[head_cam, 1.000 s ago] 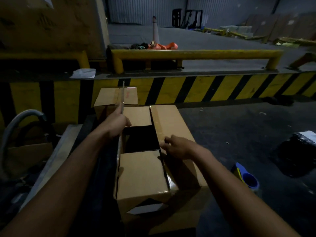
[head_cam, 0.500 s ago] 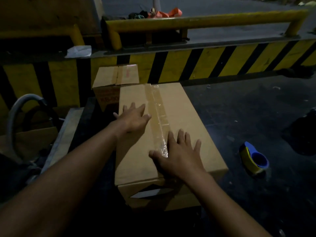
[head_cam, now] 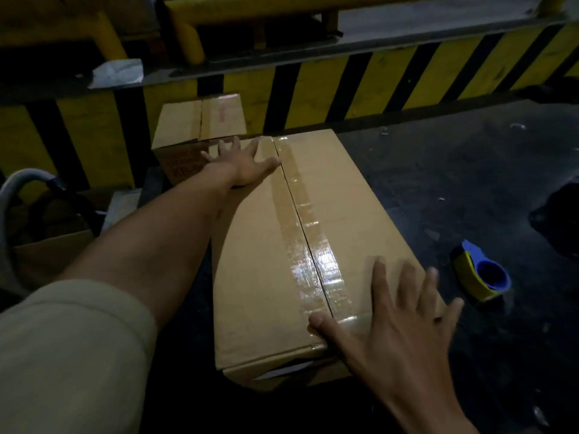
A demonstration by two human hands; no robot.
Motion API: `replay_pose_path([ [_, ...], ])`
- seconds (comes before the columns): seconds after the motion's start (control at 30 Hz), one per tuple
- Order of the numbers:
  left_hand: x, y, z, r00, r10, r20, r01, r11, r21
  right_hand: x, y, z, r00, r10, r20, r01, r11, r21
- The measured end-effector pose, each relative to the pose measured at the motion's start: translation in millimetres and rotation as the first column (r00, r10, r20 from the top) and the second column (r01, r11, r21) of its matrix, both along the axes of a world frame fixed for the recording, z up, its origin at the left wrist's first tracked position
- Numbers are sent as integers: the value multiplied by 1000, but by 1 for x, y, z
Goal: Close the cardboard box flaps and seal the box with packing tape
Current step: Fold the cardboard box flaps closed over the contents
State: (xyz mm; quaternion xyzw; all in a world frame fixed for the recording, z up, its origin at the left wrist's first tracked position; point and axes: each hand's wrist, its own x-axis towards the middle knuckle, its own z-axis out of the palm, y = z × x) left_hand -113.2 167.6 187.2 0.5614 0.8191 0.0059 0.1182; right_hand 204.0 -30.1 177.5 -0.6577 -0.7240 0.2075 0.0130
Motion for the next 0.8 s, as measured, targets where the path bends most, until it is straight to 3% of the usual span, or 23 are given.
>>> replay_pose_path([
  [0.07,-9,5,1,1000,-12,6,12,1000,18,5,-7,-4,992,-106,-73,104,994,-42],
  [0.13,-13,8,2,1000,-11,20,10,999,31,5,-16,-9,932,-268,-243,252,963,-92],
  [0.23,-13,12,7,1000,-5,25,4,999,39,2,-23,-14,719,-457,-524,397,889,-230],
  [0.33,-19,13,11,999,31,28,-31,999,18,6,-21,-23,584,-425,-691,378,896,-232],
  [0.53,-48,-16,7,953,278,122,-286,957,54,21,22,-41,523,-208,-827,341,940,-20],
  [0.7,-83,-59,12,869,436,234,-466,880,92,24,70,-33,596,-114,-795,308,947,95],
  [0.8,-88,-99,23,807,486,336,-545,831,108,25,100,-18,605,-92,-791,233,970,65],
])
